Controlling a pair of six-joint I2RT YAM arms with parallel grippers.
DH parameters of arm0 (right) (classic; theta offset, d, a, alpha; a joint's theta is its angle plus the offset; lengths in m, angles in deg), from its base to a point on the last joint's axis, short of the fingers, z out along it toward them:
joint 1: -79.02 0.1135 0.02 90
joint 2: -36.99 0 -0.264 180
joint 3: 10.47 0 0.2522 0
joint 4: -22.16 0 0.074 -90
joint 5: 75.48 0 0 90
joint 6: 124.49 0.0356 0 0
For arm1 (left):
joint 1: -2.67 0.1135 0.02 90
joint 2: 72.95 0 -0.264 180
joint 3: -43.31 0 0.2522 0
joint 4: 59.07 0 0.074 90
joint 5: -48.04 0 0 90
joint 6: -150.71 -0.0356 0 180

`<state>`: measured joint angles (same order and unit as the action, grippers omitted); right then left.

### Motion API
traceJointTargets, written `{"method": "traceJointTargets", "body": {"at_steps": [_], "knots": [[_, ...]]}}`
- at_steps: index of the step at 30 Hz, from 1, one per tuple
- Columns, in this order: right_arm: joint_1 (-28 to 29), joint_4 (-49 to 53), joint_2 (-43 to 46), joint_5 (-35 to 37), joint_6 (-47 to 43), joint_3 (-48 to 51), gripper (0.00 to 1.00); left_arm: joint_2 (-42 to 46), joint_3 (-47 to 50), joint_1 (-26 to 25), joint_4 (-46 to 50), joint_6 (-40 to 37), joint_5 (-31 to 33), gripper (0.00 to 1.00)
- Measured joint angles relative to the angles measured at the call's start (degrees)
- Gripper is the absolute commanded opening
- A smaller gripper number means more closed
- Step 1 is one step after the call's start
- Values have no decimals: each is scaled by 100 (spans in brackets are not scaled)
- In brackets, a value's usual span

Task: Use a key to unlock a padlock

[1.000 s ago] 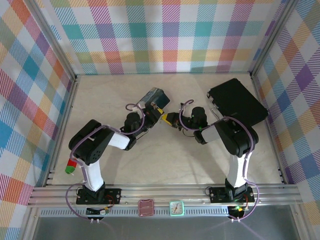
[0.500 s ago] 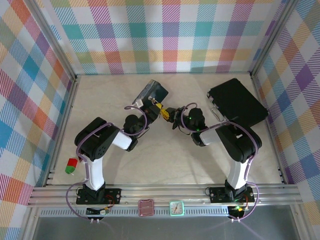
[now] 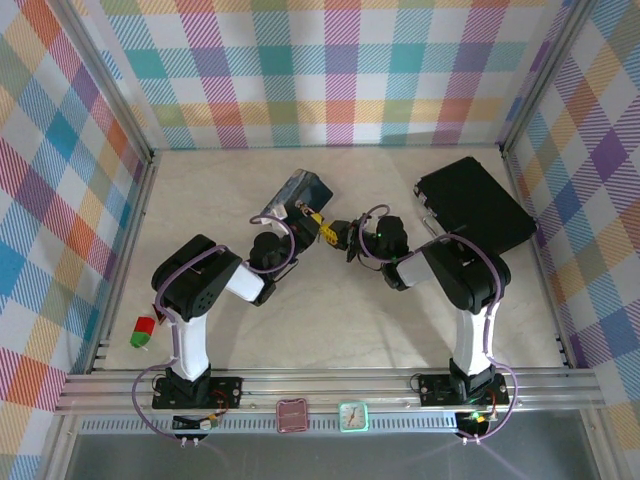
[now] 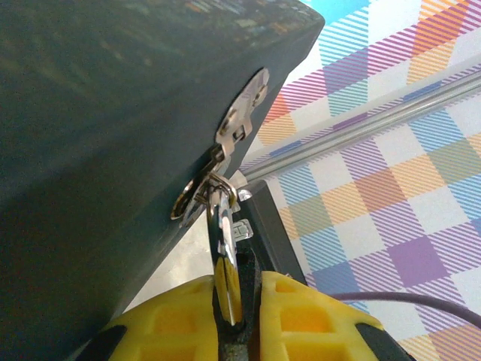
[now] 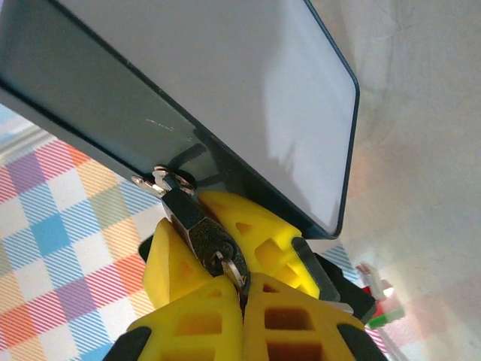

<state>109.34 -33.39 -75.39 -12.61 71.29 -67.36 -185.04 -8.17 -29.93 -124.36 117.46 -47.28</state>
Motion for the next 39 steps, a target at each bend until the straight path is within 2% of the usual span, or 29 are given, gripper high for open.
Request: {"method": "traceJointTargets", "body": {"at_steps": [7,9,14,17,21,24,29,30,35,39], "knots": [[-46,439,175,-142,-1475,195,17,7,2,-24,269,-192,-306,0],[-55,1062,490,-153,-2133,289,24,9,2,-76,413,-295,-426,0],[-52,3342,1604,52,-3834,269,30,52,-4,-114,629,-433,-695,0],[-52,4695,2385,393,-4907,17,36,52,-4,-111,1025,-527,-758,0],[-50,6205,3213,1185,-6203,-431,43,22,-74,-111,1591,-662,-920,0],[-50,7066,3563,1768,-6983,-608,46,13,-179,-114,2055,-844,-1047,0],[-52,7954,3764,2424,-7768,-627,48,122,-245,-114,2677,-1279,-1141,0],[-52,8032,3773,2494,-7844,-627,48,153,-247,-114,2789,-1342,-1141,2],[-52,8142,3775,2608,-8146,-573,48,315,-254,-114,3254,-1556,-1121,28],[-46,8070,3674,2490,-8290,-472,49,525,-254,-111,3644,-1578,-1027,44]]}}
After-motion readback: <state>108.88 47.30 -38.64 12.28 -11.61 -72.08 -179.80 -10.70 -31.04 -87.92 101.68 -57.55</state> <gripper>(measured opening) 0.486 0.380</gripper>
